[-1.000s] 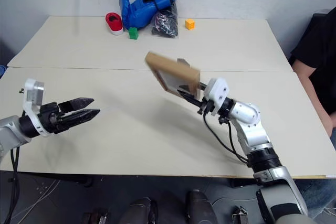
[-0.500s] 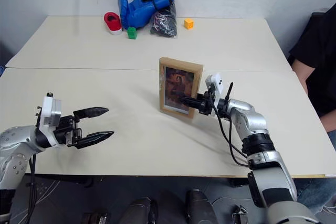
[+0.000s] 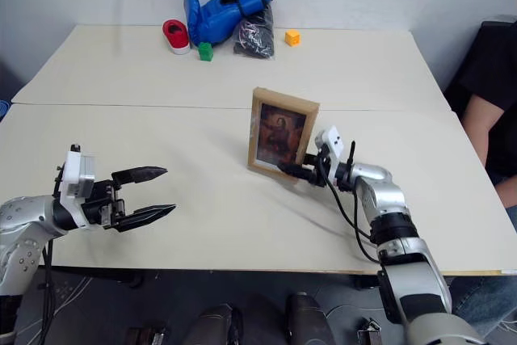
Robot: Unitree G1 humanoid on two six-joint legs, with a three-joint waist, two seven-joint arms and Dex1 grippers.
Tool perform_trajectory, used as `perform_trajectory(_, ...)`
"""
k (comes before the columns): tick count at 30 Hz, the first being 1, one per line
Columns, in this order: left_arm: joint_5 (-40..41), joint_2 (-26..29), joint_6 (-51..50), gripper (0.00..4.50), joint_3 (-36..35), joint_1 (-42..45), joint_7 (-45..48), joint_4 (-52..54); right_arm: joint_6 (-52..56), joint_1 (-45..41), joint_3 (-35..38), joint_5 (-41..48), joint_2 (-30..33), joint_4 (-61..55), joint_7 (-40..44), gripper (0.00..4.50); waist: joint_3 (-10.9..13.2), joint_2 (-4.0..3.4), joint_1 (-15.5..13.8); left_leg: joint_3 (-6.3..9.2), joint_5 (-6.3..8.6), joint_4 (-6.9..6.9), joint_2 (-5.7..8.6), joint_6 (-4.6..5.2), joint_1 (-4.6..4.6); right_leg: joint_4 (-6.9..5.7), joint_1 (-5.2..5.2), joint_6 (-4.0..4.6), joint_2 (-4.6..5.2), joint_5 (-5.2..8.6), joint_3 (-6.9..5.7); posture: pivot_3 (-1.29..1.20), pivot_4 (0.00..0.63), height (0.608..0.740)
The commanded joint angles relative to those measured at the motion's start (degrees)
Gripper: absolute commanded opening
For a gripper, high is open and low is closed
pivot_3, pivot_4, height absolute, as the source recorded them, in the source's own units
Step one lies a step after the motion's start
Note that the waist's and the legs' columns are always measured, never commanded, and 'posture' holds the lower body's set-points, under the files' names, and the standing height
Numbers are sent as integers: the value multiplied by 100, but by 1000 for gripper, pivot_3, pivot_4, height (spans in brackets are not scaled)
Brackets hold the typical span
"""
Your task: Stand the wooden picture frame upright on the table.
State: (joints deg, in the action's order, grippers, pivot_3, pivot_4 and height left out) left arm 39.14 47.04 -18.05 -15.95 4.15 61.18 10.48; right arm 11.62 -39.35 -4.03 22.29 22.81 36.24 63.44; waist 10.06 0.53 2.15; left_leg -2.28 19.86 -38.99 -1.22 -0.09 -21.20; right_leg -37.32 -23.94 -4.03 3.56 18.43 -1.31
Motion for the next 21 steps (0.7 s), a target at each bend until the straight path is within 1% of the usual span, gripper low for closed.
perform_trajectory(1,-63,17,112,4444,-210,-22,48,33,-61,62,279,39,182,-320,124,3493,3,-4,-7,-1,0,0,1,1,-4,0,-5,0,0,0,0,0,150,740)
perform_trajectory(2,-83,14,119,4444,-216,-30,57,19,-59,86,322,53,192,-356,126,3959,2,-4,-8,-2,0,0,2,1,-4,0,-5,0,1,0,1,0,150,740)
perform_trajectory(4,-130,6,144,4444,-233,-51,91,-44,-200,197,423,60,280,-420,197,4478,3,-4,-15,-2,0,0,2,1,-4,-1,-5,0,0,0,0,0,150,740)
perform_trajectory(7,-241,12,223,4444,-250,-99,142,-129,-481,489,497,-58,507,-563,390,4478,2,-4,-26,-2,1,0,1,1,-3,0,-5,0,0,0,0,0,150,740)
perform_trajectory(9,-351,37,330,4444,-274,-179,186,-193,-928,796,458,-284,789,-675,567,4478,3,-5,-33,-3,1,2,1,1,-2,2,-4,0,0,0,0,0,150,740)
perform_trajectory(11,-510,41,527,4444,-348,-288,176,-259,-1450,1039,581,-307,945,-808,734,4478,3,-5,-45,-4,2,3,2,4,-2,6,-2,0,0,0,0,0,150,740)
perform_trajectory(12,-646,50,728,4444,-431,-396,184,-329,-2016,1199,715,-346,1084,-894,810,4478,3,-5,-45,-5,3,4,2,5,-2,12,-2,-1,0,0,1,0,150,740)
perform_trajectory(13,-968,60,1109,4444,-511,-530,85,-420,-2408,1404,832,-374,1272,-1046,917,4478,5,-7,-44,-5,3,4,2,6,-2,16,0,-1,0,0,1,0,150,740)
perform_trajectory(14,-1100,87,1237,4444,-566,-666,75,-479,-3124,1569,943,-420,1427,-1159,1050,4478,7,-12,-46,-6,3,3,3,6,-2,37,0,-1,0,-1,1,0,150,740)
perform_trajectory(15,-1229,106,1347,4444,-620,-789,32,-522,-3243,1786,1006,-351,1607,-1370,1225,4478,8,-14,-42,-8,4,7,3,7,4,40,3,-2,0,0,1,0,150,740)
perform_trajectory(17,-1308,87,1523,4444,-710,-976,76,-607,-3941,2090,1141,-344,1802,-1650,1326,4478,8,-14,-41,-9,5,9,3,8,5,40,3,-2,-1,-1,2,0,150,740)
perform_trajectory(21,-1617,18,2072,4444,-767,-1131,5,-835,-4058,2905,1437,-191,2065,-2371,1189,4478,8,-10,-41,-10,12,13,-4,21,28,42,22,-1,-4,0,1,0,150,740)
